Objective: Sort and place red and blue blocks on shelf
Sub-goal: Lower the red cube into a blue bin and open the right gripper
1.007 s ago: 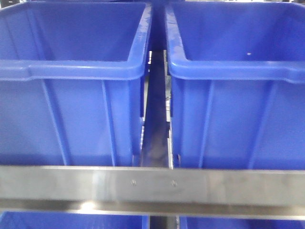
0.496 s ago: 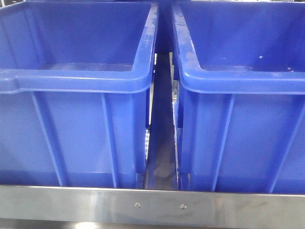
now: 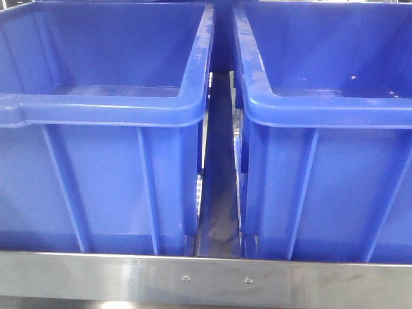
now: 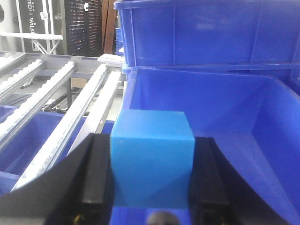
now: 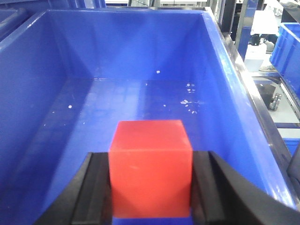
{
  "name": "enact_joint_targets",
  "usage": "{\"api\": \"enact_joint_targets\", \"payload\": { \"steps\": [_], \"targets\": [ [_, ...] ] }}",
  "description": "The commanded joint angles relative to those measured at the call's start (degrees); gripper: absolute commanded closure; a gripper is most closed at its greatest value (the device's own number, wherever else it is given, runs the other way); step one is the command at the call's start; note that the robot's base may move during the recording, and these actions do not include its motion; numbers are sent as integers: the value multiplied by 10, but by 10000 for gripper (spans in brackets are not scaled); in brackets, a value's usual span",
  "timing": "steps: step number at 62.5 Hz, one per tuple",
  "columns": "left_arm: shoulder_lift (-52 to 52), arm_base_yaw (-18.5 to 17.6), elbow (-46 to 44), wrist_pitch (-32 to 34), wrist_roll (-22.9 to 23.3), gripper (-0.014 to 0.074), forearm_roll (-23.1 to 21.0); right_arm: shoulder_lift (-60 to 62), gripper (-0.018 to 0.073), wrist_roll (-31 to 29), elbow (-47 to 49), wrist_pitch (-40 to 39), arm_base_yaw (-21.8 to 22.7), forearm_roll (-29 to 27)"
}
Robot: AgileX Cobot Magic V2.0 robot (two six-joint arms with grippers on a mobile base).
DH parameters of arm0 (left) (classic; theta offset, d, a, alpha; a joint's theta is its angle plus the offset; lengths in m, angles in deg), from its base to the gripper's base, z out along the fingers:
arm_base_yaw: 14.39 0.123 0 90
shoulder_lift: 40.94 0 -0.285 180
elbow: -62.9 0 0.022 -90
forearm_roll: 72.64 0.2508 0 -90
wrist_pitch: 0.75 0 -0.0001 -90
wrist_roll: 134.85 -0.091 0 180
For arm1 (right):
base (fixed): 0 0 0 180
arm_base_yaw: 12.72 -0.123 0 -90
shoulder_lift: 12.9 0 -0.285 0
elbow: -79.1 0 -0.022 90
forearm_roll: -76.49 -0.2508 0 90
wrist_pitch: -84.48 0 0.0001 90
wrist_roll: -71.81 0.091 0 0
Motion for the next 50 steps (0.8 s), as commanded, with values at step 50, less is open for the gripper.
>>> {"api": "enact_joint_targets", "payload": {
  "steps": [50],
  "targets": [
    [-276,-111,-186,-38,-73,473,-110,-177,508,-22,105,-116,-77,18]
  ]
}}
